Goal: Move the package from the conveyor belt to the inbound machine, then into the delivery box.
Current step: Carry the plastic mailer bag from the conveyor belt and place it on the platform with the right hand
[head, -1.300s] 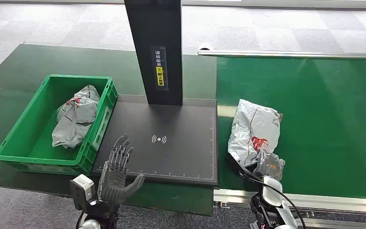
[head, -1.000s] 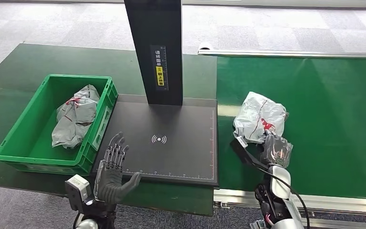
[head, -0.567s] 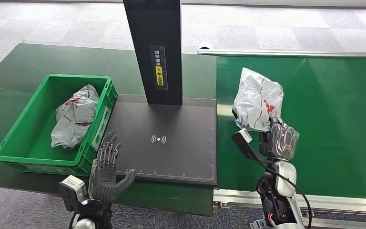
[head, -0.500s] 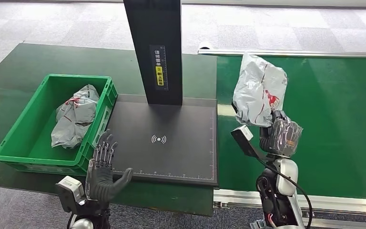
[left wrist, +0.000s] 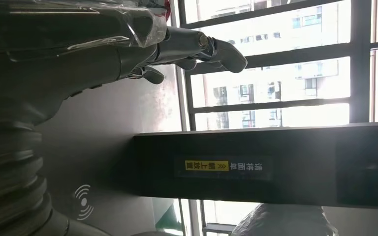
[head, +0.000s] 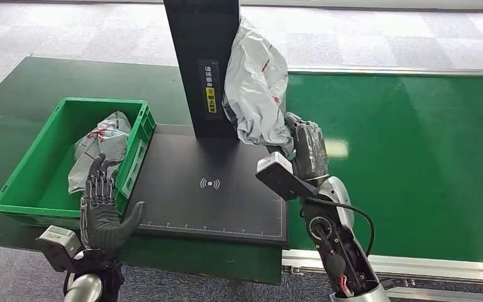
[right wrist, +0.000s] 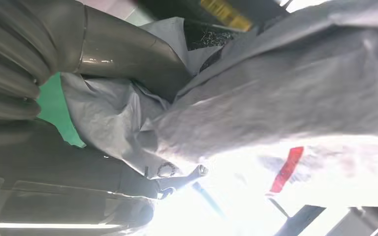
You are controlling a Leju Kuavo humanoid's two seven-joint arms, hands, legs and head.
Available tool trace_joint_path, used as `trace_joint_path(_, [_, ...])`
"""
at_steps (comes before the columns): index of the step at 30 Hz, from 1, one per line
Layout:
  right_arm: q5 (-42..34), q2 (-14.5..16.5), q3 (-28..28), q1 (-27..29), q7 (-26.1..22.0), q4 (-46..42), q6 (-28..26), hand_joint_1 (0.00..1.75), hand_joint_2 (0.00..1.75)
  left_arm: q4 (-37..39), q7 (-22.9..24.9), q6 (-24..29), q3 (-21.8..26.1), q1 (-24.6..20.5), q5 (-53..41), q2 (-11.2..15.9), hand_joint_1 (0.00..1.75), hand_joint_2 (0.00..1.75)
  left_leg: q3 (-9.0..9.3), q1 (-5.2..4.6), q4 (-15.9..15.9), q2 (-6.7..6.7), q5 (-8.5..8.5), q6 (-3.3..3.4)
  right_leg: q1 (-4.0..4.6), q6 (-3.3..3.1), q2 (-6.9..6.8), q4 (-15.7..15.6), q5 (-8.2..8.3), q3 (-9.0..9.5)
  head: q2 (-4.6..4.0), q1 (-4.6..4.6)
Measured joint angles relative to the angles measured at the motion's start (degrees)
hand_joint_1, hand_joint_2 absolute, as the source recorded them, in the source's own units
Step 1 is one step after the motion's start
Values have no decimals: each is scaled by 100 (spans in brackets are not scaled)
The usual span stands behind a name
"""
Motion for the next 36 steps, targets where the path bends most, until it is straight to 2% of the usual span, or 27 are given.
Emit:
trace_joint_path(8, [-613,115,494,-255,-5,294,580,175,175,-9,2,46,25,-14,7,17,0,175,-8,0,0,0,-4,-2,0,0,1,1,-2,-8,0,0])
trace_joint_path(13, [-708,250,743,-385,-4,590,730,175,175,-38,18,50,26,-10,-11,-15,0,175,-8,1,0,-1,-4,-3,0,0,0,1,-2,-8,0,-1])
trace_joint_path(14, [-715,263,772,-403,3,628,734,166,175,-42,24,50,26,-7,-17,-20,0,175,-8,1,0,-1,-4,-3,1,0,0,1,-2,-8,0,-1])
trace_joint_path(16, [-737,272,824,-438,40,697,772,79,175,-67,58,45,29,4,-44,-34,0,175,-8,1,0,-1,-4,-3,1,0,0,1,-2,-8,0,0])
trace_joint_path(17, [-752,273,848,-455,74,730,803,35,131,-87,88,38,34,9,-67,-46,0,175,-8,1,0,-1,-4,-3,1,0,0,1,-2,-8,0,0])
trace_joint_path(18, [-771,273,873,-470,110,765,843,0,87,-109,120,22,42,12,-90,-58,0,175,-8,1,0,-1,-4,-3,0,0,0,1,-2,-8,0,1])
trace_joint_path(20, [-827,279,924,-501,188,842,951,0,0,-145,181,-23,65,13,-137,-90,0,175,-8,1,0,-1,-4,-3,0,0,0,1,-2,-8,0,0])
trace_joint_path(28, [-1180,352,1074,-613,254,1135,1367,0,0,-238,290,-171,135,24,-281,-169,0,175,-9,1,0,-2,-4,-3,1,0,0,1,-2,-8,0,0])
trace_joint_path(36, [-1213,363,1179,-665,216,1215,1436,0,0,-260,293,-193,152,67,-387,-208,0,175,-9,1,0,-2,-4,-3,0,0,0,1,-2,-8,0,1])
